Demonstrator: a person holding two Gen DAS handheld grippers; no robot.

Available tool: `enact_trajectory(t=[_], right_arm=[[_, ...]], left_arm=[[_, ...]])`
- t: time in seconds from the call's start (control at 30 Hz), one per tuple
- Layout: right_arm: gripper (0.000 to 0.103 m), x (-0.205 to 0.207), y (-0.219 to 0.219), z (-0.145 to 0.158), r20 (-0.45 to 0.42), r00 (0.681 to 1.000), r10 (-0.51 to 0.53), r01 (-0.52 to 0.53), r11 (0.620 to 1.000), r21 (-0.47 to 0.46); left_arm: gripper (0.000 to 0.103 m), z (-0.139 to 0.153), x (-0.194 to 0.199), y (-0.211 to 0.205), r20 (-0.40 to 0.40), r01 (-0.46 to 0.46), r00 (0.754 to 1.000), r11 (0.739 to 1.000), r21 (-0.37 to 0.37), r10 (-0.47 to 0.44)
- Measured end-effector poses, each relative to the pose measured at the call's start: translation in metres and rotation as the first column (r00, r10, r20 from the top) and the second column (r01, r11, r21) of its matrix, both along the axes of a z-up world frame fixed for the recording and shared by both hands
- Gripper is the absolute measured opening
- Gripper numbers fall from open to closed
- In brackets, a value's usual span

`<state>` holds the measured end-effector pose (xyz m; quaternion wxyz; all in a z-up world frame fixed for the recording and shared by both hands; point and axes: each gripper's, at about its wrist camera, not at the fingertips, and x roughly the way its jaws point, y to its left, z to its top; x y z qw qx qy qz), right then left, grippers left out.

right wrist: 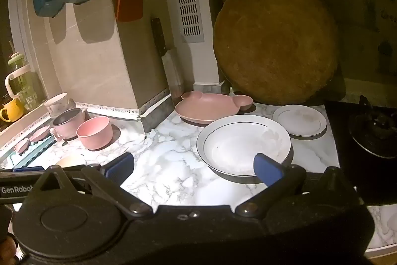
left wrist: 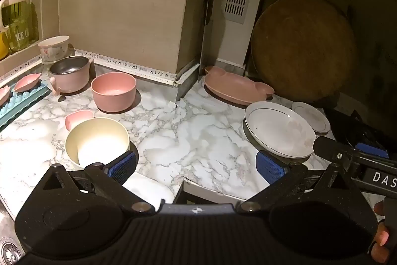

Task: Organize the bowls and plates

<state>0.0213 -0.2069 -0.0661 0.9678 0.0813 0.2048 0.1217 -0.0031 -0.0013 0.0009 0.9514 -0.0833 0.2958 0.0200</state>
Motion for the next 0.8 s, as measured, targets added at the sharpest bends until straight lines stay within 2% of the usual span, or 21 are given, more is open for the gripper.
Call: enact_trajectory(t=[0.23,0.3,0.8], right_arm=[[0.103,-0.006,0.002,0.003,-0.003,1.0,0.0,0.0,1.0,-0.002],[0.103,-0.009,0.002,0.003,0.001,1.0,-0.007,0.007,1.0,-0.006],[0.103,-0.022,-0.01,0.008,-0.02,0.999,-0.043,0.044,0.999,0.016]], left_arm=[[0.103,-0.002,-0.007,0.0,-0.007,0.012,1.0,1.0,-0.012,-0.012],[0.103,0.0,-0.001,0.001,-0.03,0.014,0.999,1.0,-0.013,-0.015],[0.103,0.003,-0.014,-0.01,-0.01,0.053,0.999,0.999,-0.002,-0.053]])
